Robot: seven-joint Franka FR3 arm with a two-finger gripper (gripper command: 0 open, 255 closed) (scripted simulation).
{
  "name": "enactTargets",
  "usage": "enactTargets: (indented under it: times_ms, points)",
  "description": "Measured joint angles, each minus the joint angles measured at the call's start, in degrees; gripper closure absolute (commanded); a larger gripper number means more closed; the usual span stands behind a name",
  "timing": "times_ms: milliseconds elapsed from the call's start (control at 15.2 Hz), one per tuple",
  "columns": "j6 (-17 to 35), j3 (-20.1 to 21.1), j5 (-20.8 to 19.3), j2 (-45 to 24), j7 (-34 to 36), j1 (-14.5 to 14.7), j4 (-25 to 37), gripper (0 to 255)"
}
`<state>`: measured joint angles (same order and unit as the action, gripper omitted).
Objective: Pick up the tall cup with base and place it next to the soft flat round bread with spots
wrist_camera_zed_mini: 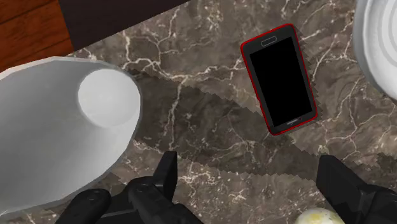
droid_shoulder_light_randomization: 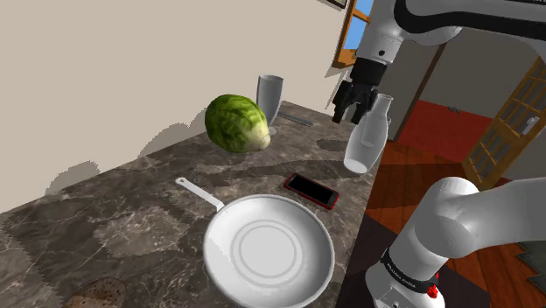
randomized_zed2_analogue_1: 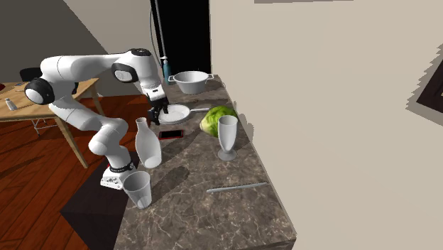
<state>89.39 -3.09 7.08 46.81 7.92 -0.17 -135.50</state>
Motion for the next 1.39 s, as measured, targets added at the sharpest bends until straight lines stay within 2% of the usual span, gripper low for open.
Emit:
enactTargets:
  times_ms: [132, 264, 792, 1386]
  points:
    - [0.3, -0.1, -0.2, -1.1, -0.3, 0.0, 0.8, 0]
    - [1.4, -0.7, -1.0, -5.1, -1.6, 0.1, 3.5, 0]
    - [3.9, -2.4, -3.5, -22.7, -6.2, 0.8, 18.3, 0]
    - [0.4, -4.0, -4.8, -44.2, -11.3, 0.9, 43.0, 0]
